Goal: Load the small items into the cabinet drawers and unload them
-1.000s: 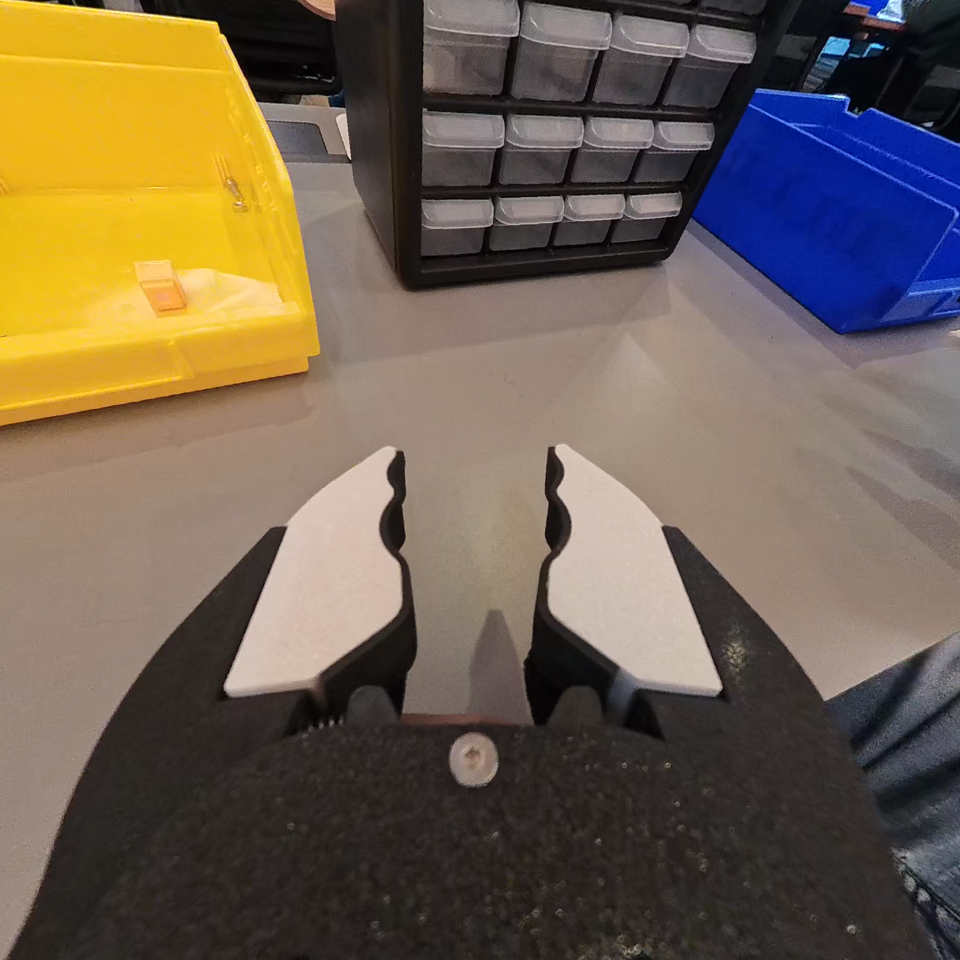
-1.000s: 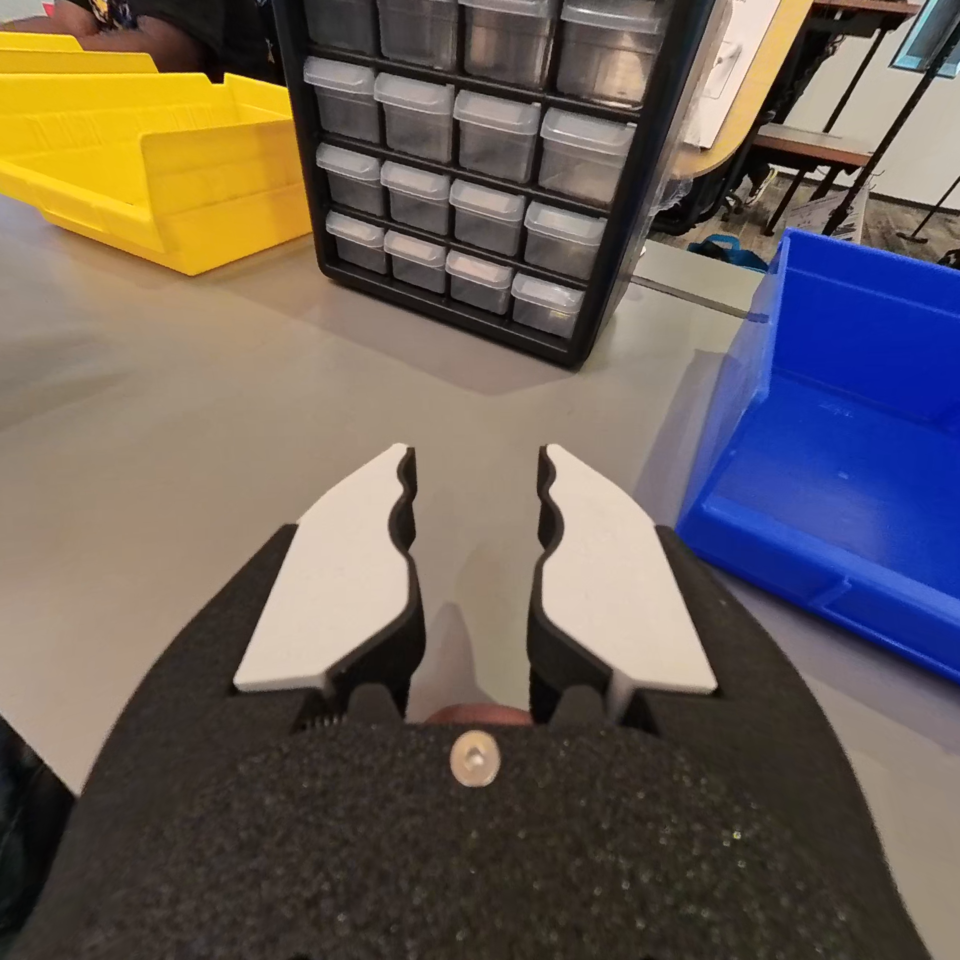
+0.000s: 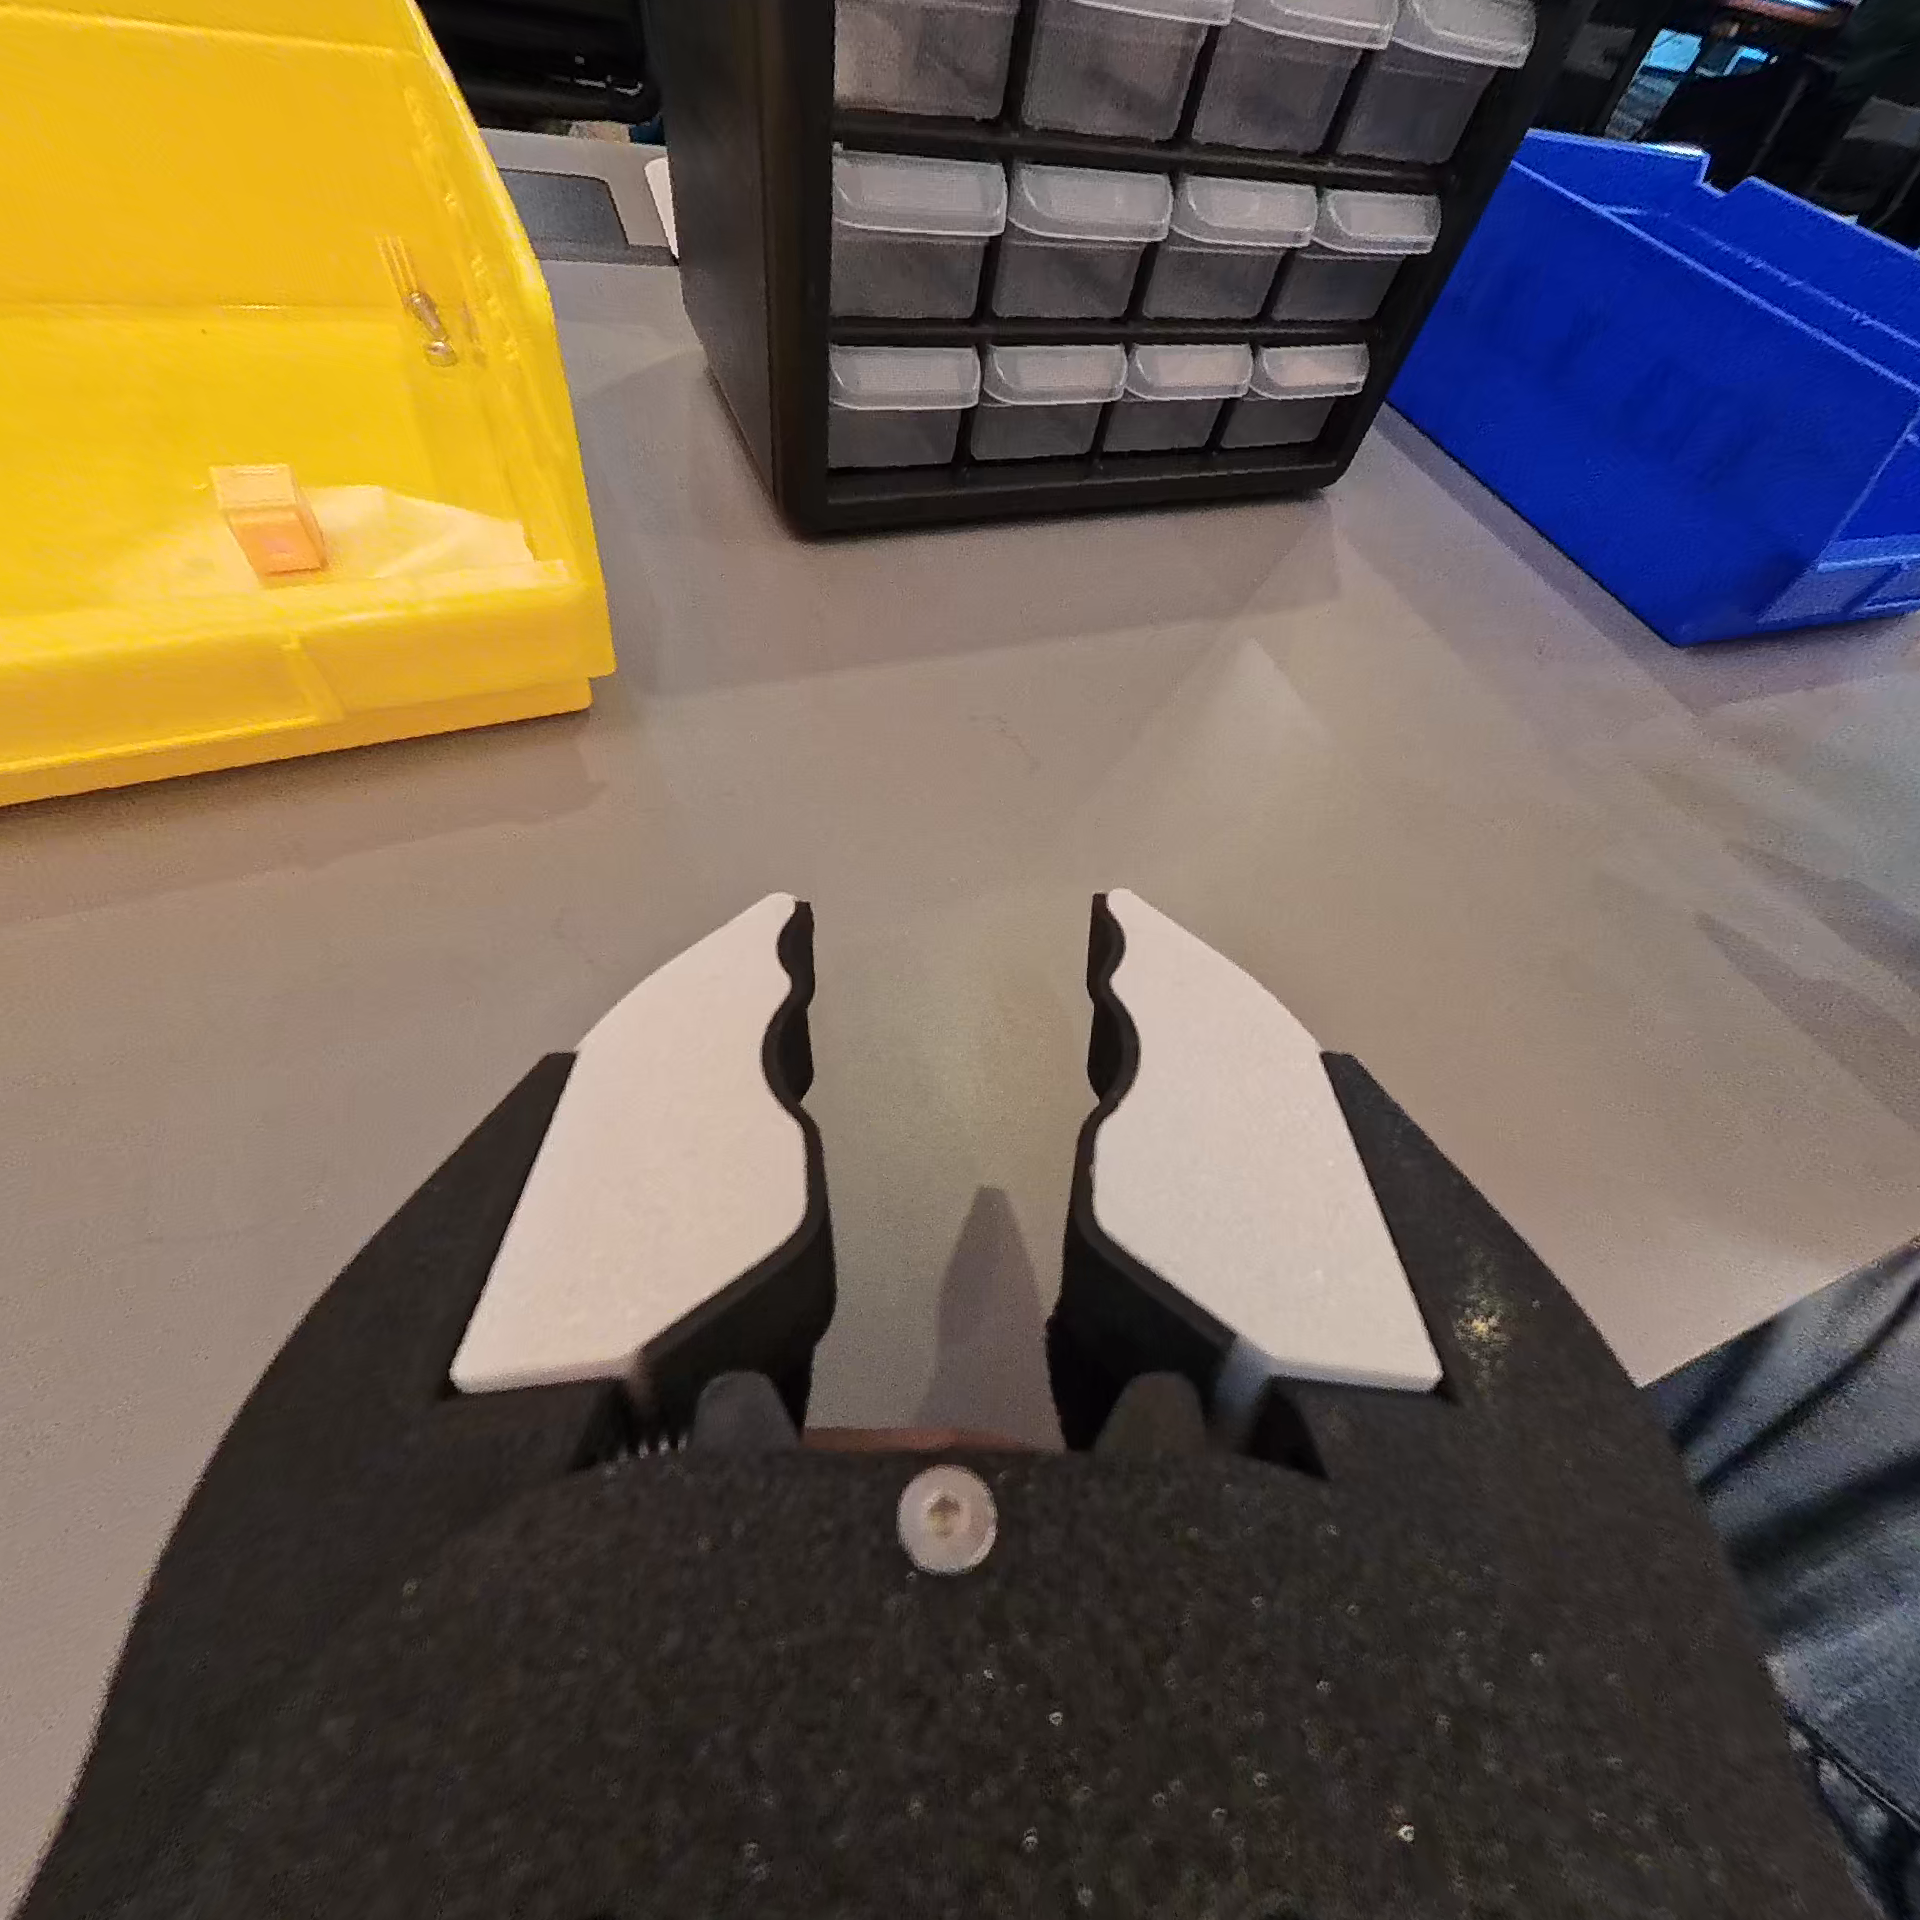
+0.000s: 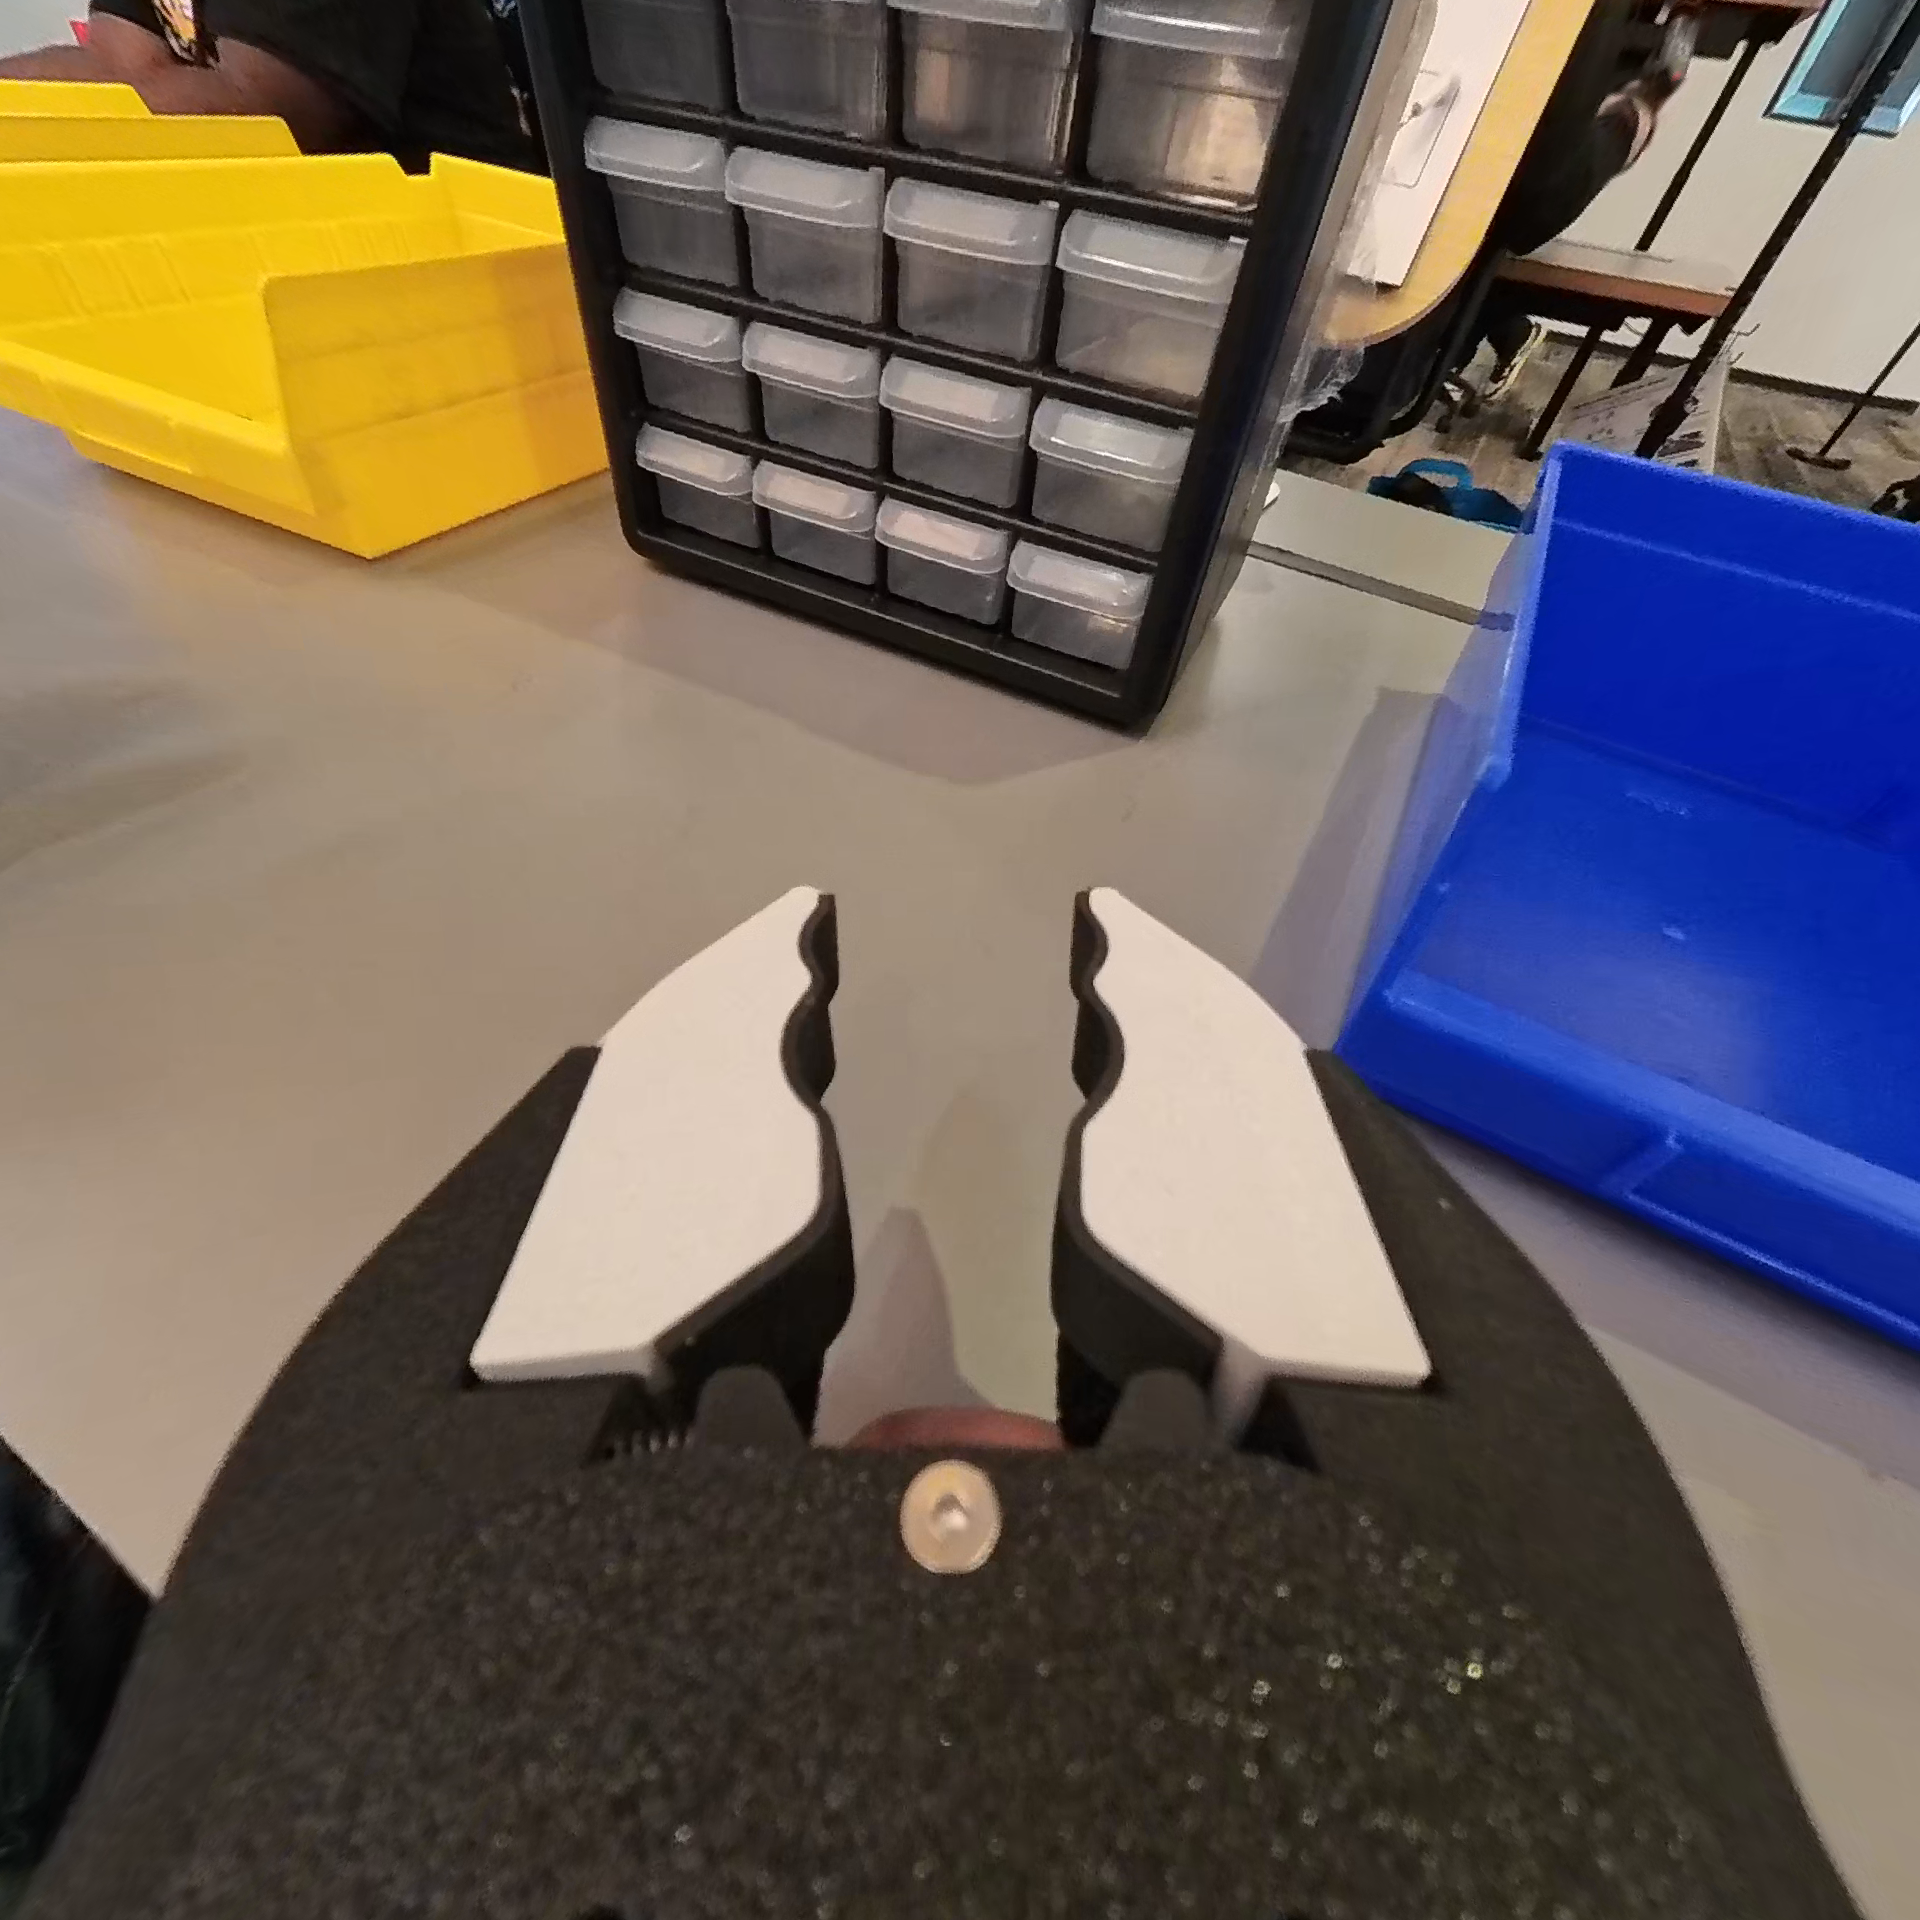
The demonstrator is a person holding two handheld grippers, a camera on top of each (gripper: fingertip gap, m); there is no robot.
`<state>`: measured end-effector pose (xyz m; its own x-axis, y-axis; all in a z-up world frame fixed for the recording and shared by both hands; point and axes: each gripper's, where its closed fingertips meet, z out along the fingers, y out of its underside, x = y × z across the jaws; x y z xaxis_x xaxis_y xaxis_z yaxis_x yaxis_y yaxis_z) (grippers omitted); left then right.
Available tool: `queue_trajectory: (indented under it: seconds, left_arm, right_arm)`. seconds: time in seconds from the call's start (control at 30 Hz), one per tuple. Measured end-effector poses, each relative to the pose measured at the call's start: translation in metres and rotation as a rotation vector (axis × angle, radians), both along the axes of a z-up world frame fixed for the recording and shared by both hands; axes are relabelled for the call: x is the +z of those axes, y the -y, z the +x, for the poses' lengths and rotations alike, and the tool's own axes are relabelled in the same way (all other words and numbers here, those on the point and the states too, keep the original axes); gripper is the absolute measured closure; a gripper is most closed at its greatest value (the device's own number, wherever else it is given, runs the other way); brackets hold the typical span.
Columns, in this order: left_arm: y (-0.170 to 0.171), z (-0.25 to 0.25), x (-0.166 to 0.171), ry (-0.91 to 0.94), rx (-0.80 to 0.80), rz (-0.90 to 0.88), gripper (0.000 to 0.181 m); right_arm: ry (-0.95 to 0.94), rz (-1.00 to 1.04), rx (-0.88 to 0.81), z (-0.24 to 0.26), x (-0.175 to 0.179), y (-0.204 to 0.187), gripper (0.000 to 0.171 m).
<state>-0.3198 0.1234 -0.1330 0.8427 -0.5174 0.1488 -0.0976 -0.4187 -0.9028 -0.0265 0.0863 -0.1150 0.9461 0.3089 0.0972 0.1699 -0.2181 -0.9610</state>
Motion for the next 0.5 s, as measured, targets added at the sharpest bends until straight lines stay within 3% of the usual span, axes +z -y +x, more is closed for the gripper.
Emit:
queue_trajectory:
  seconds: [0.5]
  left_arm:
    - [0.0010, 0.0026, -0.0015, 0.018, -0.005, -0.021, 0.131]
  right_arm:
    - [0.002, -0.009, -0.009, 0.0036, -0.0012, -0.0003, 0.129]
